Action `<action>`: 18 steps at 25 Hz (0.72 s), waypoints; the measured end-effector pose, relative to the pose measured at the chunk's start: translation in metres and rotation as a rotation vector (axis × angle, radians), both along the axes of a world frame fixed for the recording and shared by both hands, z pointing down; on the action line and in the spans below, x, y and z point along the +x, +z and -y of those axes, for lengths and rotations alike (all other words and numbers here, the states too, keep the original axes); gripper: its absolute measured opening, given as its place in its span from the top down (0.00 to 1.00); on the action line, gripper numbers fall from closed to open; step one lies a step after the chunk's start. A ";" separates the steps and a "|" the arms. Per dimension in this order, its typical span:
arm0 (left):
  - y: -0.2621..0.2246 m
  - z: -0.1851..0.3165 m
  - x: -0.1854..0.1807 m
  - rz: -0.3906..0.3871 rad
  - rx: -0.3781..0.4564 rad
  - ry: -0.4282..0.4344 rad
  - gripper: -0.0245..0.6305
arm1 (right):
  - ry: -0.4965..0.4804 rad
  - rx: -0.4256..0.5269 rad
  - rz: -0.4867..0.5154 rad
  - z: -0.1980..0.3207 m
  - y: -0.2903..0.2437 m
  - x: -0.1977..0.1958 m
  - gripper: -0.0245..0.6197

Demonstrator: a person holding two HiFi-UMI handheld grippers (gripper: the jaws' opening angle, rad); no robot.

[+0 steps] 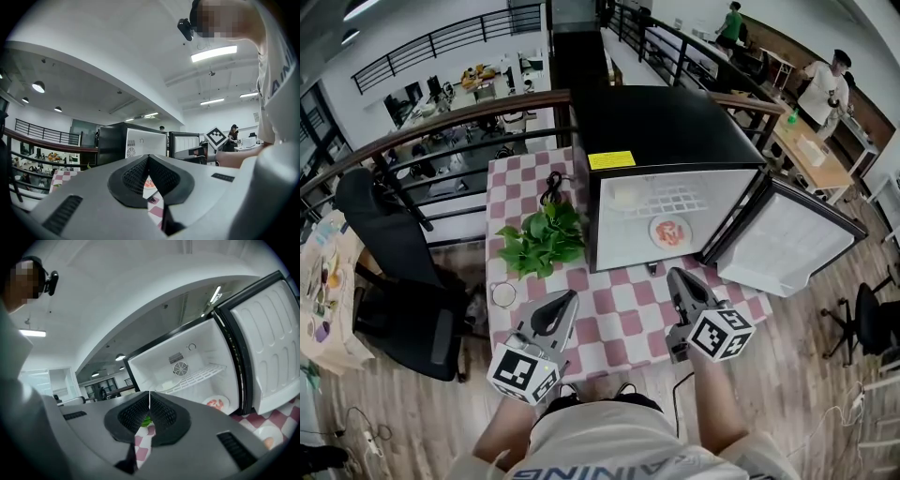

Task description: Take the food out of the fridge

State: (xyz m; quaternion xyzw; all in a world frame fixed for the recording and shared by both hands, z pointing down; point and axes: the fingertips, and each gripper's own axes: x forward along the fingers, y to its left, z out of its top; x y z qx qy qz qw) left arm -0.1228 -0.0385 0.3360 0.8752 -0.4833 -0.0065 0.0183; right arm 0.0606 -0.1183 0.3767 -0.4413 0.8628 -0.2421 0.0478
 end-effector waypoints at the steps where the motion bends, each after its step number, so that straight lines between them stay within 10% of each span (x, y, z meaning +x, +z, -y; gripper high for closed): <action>1: 0.001 0.000 0.000 -0.001 -0.001 -0.001 0.95 | 0.006 -0.032 0.030 0.006 0.004 0.000 0.93; 18: 0.013 0.005 -0.026 -0.025 -0.024 -0.084 0.95 | 0.125 -0.572 0.633 0.149 0.047 -0.041 0.76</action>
